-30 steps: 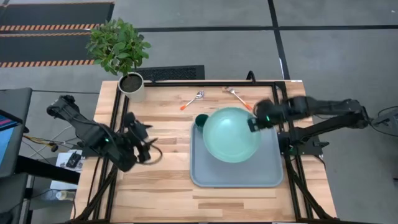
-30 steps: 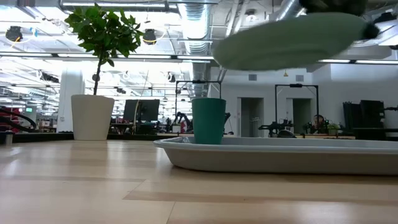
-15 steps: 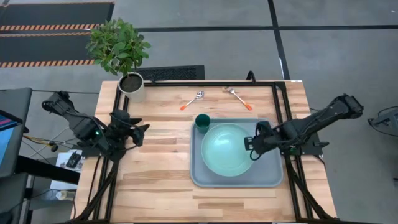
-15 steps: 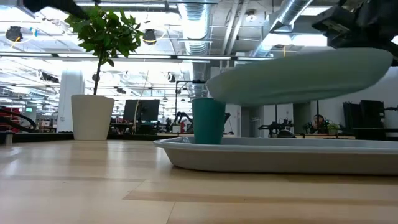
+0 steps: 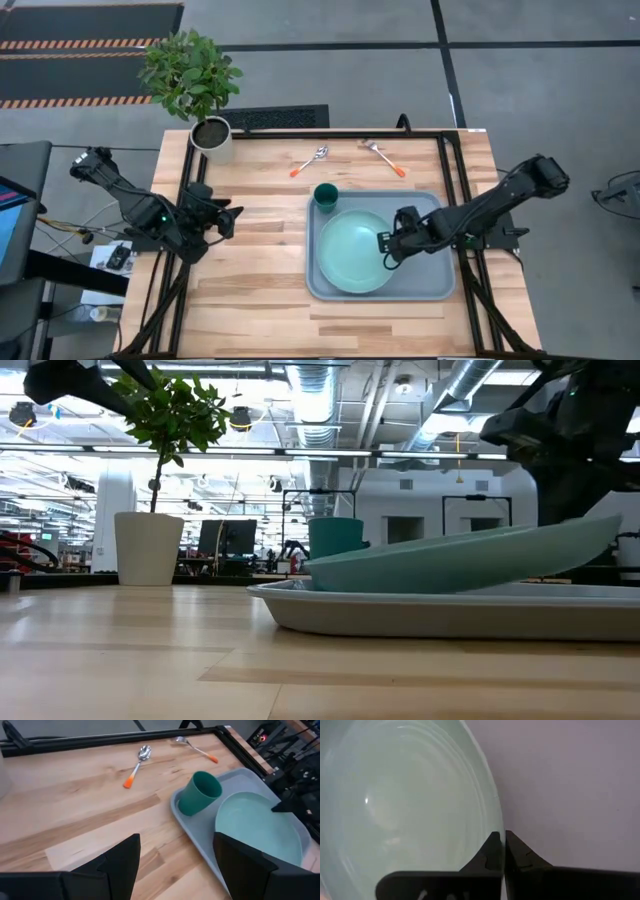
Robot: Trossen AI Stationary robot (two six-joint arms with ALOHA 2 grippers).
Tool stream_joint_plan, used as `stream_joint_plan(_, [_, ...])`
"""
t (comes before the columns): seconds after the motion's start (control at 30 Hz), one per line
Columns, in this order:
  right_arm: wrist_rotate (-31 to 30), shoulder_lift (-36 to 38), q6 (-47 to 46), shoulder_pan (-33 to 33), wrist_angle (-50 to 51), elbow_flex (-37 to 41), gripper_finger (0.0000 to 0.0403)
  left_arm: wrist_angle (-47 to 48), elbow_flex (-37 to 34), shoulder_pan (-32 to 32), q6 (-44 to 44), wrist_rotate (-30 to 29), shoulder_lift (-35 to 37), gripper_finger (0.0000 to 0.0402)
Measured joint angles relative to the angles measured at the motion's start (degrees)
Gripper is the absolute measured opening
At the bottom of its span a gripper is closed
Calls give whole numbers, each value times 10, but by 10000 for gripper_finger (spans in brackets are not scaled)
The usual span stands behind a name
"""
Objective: Pick and place plate/cup/fork/spoon on tray
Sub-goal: Put the green plate on the blue tray at the bottom of the green plate
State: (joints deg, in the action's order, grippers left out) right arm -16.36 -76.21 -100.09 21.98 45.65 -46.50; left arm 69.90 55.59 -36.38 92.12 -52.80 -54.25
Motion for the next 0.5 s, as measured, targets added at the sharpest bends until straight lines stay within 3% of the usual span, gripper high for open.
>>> stream_joint_plan(0.13, [0,-17,7,0,-22,3,9,-3,0,0,-4,0,0,238])
stream_joint_plan(0.3, [1,-19,9,-5,-125,47,9,-5,0,0,-4,0,0,238])
stream_joint_plan(0.5, [-1,-17,7,-12,-151,74,13,-5,0,0,-1,0,0,238])
